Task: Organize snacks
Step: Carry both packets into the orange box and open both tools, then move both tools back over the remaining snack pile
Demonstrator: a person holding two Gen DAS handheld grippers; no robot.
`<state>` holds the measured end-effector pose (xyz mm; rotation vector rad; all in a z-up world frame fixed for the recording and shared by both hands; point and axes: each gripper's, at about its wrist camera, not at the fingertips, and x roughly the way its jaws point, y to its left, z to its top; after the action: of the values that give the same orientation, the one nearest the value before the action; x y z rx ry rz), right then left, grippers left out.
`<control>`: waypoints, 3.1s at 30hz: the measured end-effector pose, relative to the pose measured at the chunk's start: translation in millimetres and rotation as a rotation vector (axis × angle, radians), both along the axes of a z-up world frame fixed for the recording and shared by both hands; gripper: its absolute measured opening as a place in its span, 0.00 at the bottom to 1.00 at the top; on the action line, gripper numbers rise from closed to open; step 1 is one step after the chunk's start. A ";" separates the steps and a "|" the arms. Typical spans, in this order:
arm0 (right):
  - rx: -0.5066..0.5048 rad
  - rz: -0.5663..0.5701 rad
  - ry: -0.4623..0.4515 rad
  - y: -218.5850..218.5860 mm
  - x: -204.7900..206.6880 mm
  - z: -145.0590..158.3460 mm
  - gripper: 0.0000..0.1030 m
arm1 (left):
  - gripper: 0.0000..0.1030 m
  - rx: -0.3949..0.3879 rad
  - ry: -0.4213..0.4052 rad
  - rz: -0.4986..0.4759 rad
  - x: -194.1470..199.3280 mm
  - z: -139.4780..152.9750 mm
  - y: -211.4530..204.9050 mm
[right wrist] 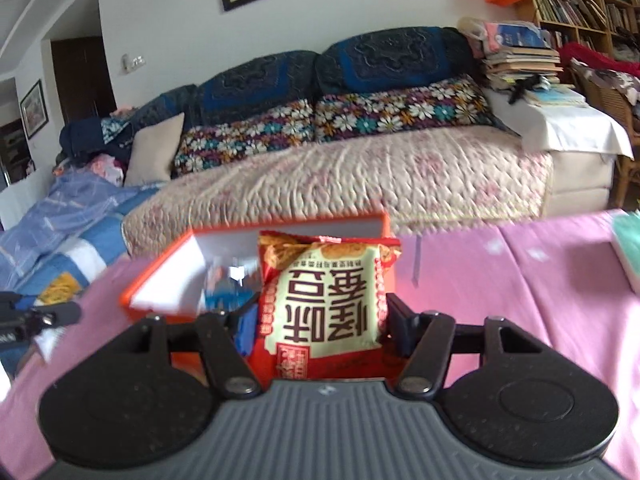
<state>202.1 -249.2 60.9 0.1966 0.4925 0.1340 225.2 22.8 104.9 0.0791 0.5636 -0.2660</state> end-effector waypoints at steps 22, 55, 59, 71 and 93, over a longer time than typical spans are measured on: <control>0.007 -0.028 0.009 1.2 78.2 -20.6 0.84 | 0.70 0.027 -0.015 0.039 64.7 -33.1 -56.9; 0.169 -0.180 0.059 -74.0 -157.9 -55.5 0.91 | 0.76 -0.062 0.236 -0.053 -189.5 -58.9 -96.8; 0.182 -0.166 0.064 -67.0 -166.1 -57.1 0.91 | 0.75 0.012 0.239 0.013 -204.3 -68.2 -86.7; 0.197 -0.084 0.042 -27.2 -167.8 -51.2 0.91 | 0.76 0.041 0.288 0.188 -228.3 -79.6 -15.6; 0.146 -0.084 0.141 9.8 -113.8 -78.8 0.91 | 0.77 0.093 0.232 0.203 -230.1 -71.3 -13.4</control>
<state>88.3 -239.4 -17.9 0.3710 0.6140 0.0745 -4.9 9.4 33.6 0.0811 0.8090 -0.0502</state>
